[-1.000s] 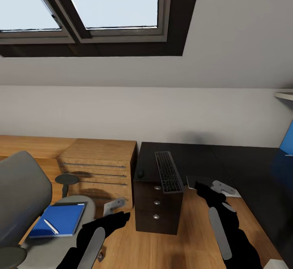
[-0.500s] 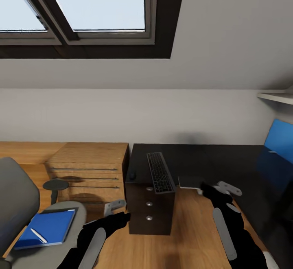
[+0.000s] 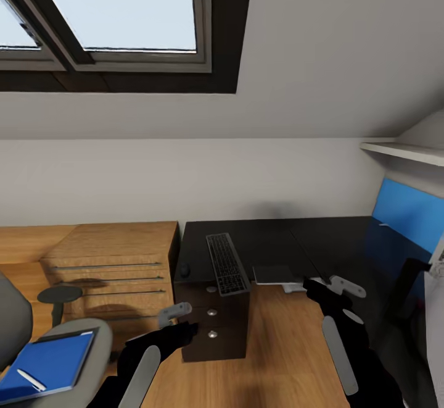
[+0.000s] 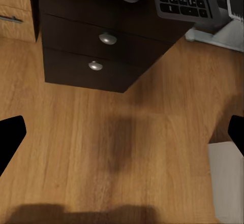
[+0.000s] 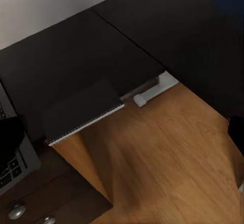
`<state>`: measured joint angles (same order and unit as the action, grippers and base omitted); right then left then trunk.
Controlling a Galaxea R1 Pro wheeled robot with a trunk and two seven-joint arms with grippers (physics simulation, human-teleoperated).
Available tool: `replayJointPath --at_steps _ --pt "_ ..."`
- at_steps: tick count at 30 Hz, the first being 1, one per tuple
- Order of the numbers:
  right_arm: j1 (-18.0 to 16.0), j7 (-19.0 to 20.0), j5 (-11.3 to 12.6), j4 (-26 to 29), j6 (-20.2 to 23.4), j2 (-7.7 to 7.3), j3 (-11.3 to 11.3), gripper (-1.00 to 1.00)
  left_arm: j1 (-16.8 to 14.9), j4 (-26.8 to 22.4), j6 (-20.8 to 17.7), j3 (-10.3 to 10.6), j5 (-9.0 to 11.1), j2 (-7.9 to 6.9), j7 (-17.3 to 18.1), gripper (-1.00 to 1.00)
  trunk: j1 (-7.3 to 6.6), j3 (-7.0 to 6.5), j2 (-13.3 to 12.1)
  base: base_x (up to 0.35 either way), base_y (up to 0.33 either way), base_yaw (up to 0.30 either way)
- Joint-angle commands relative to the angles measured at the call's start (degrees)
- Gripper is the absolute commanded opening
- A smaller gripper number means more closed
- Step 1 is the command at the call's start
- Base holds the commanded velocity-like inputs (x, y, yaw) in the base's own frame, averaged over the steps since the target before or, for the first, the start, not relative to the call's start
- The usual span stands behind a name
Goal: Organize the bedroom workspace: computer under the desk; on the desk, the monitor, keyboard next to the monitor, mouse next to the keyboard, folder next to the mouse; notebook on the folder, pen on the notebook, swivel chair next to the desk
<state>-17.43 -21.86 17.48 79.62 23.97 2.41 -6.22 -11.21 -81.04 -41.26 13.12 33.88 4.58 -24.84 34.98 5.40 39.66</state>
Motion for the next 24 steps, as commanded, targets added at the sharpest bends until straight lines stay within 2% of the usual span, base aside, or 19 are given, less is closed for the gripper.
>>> replayJointPath --at_steps 1,13,24 --pt "-0.1 -0.3 0.5 -0.1 -0.1 0.04 0.0 1.0 0.0 -0.1 -0.1 0.0 0.6 -0.01 -0.6 1.0 0.02 0.04 0.1 0.0 0.0 -0.219" --pt "-0.1 -0.4 0.5 -0.8 -1.7 -0.03 0.0 1.0 0.0 -0.1 -0.1 0.0 0.8 -0.09 -0.6 1.0 0.02 -0.68 0.1 0.0 -0.016 -0.231" --pt "-0.1 -0.4 0.5 -1.2 -1.7 -0.01 0.0 1.0 0.0 -0.1 -0.1 0.0 0.9 -0.09 -0.6 1.0 0.02 -1.32 0.1 -0.031 -0.189 -0.24"
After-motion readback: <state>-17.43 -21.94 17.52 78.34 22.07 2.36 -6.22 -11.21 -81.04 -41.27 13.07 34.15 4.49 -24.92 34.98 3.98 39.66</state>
